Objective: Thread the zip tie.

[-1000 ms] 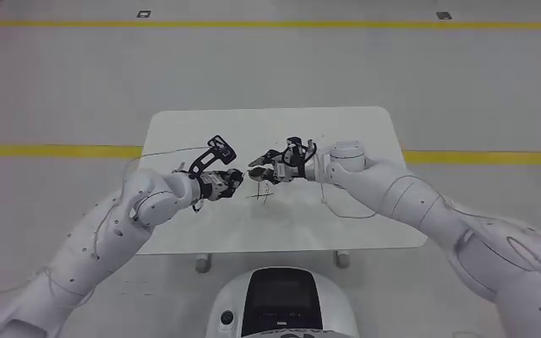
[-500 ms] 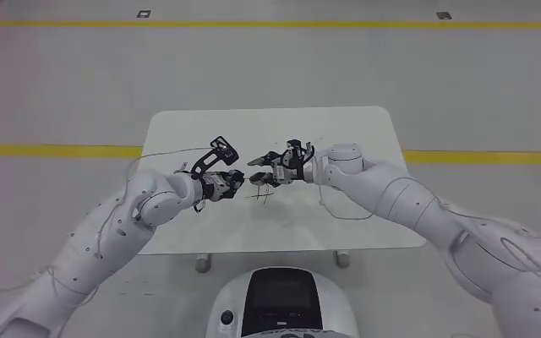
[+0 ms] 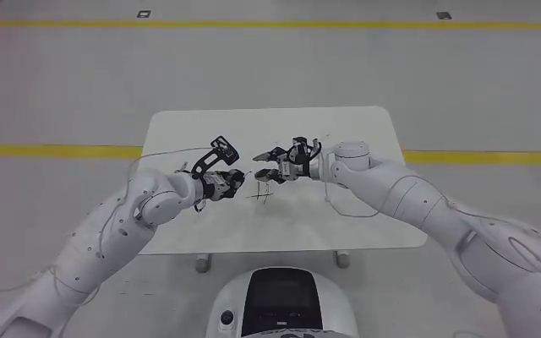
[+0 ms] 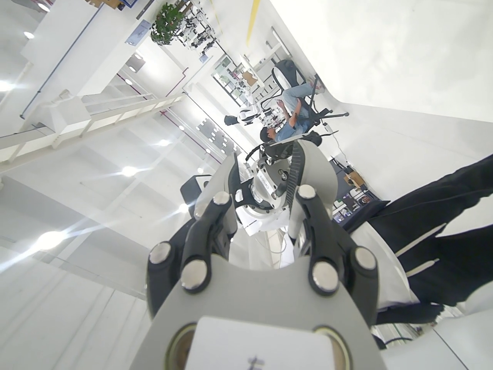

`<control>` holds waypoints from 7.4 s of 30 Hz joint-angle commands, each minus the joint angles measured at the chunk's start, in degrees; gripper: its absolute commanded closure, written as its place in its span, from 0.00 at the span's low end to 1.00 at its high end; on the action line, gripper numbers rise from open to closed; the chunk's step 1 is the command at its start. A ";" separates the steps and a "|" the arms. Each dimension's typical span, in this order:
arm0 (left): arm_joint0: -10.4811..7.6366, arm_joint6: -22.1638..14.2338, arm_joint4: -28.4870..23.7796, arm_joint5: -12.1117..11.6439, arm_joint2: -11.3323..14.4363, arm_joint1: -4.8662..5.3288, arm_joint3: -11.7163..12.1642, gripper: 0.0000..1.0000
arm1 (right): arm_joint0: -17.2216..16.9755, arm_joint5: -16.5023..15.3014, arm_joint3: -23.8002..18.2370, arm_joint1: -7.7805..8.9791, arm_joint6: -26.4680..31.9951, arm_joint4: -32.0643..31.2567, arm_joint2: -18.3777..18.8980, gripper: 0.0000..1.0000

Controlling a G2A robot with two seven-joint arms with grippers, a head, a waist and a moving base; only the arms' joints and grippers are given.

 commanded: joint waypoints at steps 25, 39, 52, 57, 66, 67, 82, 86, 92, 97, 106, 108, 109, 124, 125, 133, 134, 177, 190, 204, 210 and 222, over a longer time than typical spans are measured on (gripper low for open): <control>-0.68 -0.62 0.58 0.21 0.07 -0.82 0.90 1.00 | -0.29 0.00 1.95 -2.26 1.68 -2.64 0.01 0.79; -0.91 -1.08 1.07 -0.05 0.14 -1.19 0.93 1.00 | -0.10 0.00 6.11 -4.60 3.13 -3.42 0.01 0.86; -0.94 -1.24 1.18 -0.02 0.10 -1.50 1.13 1.00 | -0.17 0.00 8.21 -5.70 4.37 -4.20 0.01 1.00; -1.09 -1.32 1.22 -0.13 0.21 -1.67 1.35 1.00 | -0.23 0.00 8.53 -5.79 4.58 -4.35 0.01 1.00; -1.02 -1.34 1.30 0.64 0.11 -1.89 1.40 0.00 | -0.15 0.00 8.62 -5.59 4.19 -4.22 0.01 1.00; -1.01 -1.36 1.27 0.74 0.04 -1.89 1.37 0.00 | -0.13 0.00 8.59 -5.54 4.07 -4.14 0.01 1.00; 0.94 0.20 -8.37 -2.98 -7.44 -0.63 3.17 0.00 | -0.49 -1.12 6.84 -3.13 5.76 -5.45 1.72 1.00; 0.94 0.20 -8.37 -2.98 -7.44 -0.63 3.17 0.00 | -0.61 -1.22 6.79 -3.05 5.95 -5.79 1.84 1.00; 1.02 0.46 -15.01 -3.13 -8.83 -0.67 6.48 0.00 | -2.03 -4.36 6.96 -2.69 5.67 -6.81 3.37 1.00; 0.16 -10.20 -39.71 -4.32 -13.49 -0.06 12.60 0.00 | -4.63 -11.96 6.41 -0.81 10.55 -12.22 6.80 1.00; -2.14 -26.32 -57.28 -4.32 -15.43 -0.26 21.04 0.00 | -6.17 -20.30 4.54 0.12 13.38 -19.20 8.47 1.00; -2.14 -26.32 -57.28 -4.32 -15.43 -0.26 21.04 0.00 | -6.17 -20.30 4.54 0.12 13.38 -19.20 8.47 1.00; -2.14 -26.32 -57.28 -4.32 -15.43 -0.26 21.04 0.00 | -6.53 -20.90 4.35 0.11 13.01 -19.41 8.68 1.00; -3.09 -36.67 -87.92 0.62 -11.87 -3.17 34.47 0.00 | -11.75 -38.15 5.16 -2.52 17.59 -22.90 13.99 1.00; -3.09 -36.67 -87.92 0.62 -11.87 -3.17 34.47 0.00 | -11.75 -38.15 5.16 -2.52 17.59 -22.90 13.99 1.00; -2.37 -35.37 -88.21 1.46 -10.67 -3.62 34.09 0.00 | -13.06 -38.96 2.80 -2.74 16.09 -25.50 15.09 1.00; -2.43 -35.80 -88.98 1.63 -10.11 -3.90 34.11 0.00 | -13.39 -38.96 1.76 -2.95 16.00 -26.07 15.76 1.00; -2.63 -33.06 -87.51 0.99 -7.42 -6.11 31.28 0.12 | -19.60 -31.96 -4.26 -6.17 10.72 -42.40 23.37 1.00; -2.44 -33.22 -86.37 1.56 -7.81 -6.27 31.34 0.58 | -21.58 -27.43 -6.87 -5.90 11.19 -49.15 26.49 1.00; -3.24 -33.18 -85.50 2.05 -7.24 -6.83 32.37 0.73 | -23.53 -26.70 -7.43 -6.47 12.80 -49.67 29.34 1.00; -3.66 -33.35 -85.50 2.05 -6.91 -7.14 33.07 0.80 | -23.86 -26.49 -7.12 -6.99 13.23 -49.61 30.01 1.00; -3.93 -33.48 -85.36 1.91 -6.98 -7.46 33.88 0.87 | -24.24 -26.88 -6.39 -7.88 14.51 -49.84 31.33 1.00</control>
